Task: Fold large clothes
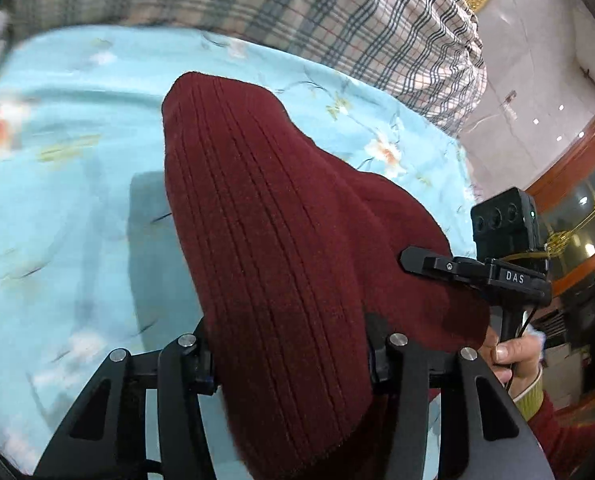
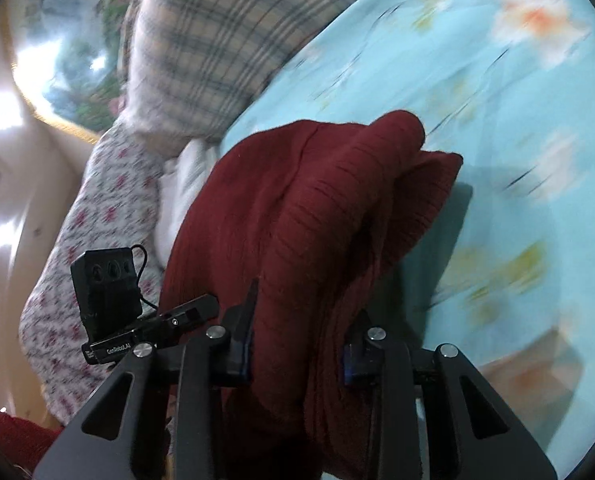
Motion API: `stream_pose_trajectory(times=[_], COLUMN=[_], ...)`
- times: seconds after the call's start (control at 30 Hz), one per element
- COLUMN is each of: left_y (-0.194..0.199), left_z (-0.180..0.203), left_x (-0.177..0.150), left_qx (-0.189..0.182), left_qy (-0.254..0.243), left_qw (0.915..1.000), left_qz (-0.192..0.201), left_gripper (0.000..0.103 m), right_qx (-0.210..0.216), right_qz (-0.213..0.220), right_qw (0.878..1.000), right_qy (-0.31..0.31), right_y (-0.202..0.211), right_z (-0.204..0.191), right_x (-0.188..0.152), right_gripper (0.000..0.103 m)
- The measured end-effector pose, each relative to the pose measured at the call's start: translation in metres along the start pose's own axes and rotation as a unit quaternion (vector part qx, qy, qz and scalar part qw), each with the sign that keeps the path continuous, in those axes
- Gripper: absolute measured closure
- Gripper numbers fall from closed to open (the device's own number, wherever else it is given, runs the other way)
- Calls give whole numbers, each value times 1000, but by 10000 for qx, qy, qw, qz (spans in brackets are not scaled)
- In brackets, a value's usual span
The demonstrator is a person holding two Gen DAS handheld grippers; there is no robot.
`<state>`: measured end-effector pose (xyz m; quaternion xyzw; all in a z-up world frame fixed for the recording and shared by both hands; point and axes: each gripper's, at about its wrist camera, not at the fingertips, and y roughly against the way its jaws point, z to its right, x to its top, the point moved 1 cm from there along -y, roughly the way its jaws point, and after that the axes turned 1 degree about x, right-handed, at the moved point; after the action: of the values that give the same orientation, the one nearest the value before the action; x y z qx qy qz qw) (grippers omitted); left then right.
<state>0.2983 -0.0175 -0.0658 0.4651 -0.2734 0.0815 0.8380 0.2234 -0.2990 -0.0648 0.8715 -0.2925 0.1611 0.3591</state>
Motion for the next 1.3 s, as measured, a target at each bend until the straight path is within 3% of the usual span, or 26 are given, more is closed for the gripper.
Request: stream_pose_trajectory(times=[0.17,0.33,0.47,0.7,0.8,0.93,1.13,1.3], left_y=[32,21,21,48,76,106,111,116], left_z=[-33,-53,-54,-52,-48,-43,-39,-42], left_x=[-35,-61,-66,-77,-88,-110,-137,-126], left_qx=[325,406,506,760,895,811,910,631], left_qy=[251,440,535,600,475,326,250,350], left_qw=[9991,9982,9970,9945,9926,9920,9925,9925], left_qz=[57,103,228,408,671,906,772,987], left_gripper=[52,47,39,33,34,35,35,41], right_qx=[212,-319,-477,-844,-1030,-1066,-1130,-1167], right_qz=[-331,-500,-454,-326,-97,192,177,139], right_qw=[9992,9981,9977,9958,9944,9939,9929,9923], right_qy=[63,188,157,162,194,228,338,386], right_y=[-47,-68,-68,-62,-49,-35,-39,-42], right_z=[-23,-21,-20,-23,-27,-33,-39,-41], right_x=[-28,-42,-44,-43,-41,-35,-31,-32], right_gripper=[71,70,66,44,44,44,44,46])
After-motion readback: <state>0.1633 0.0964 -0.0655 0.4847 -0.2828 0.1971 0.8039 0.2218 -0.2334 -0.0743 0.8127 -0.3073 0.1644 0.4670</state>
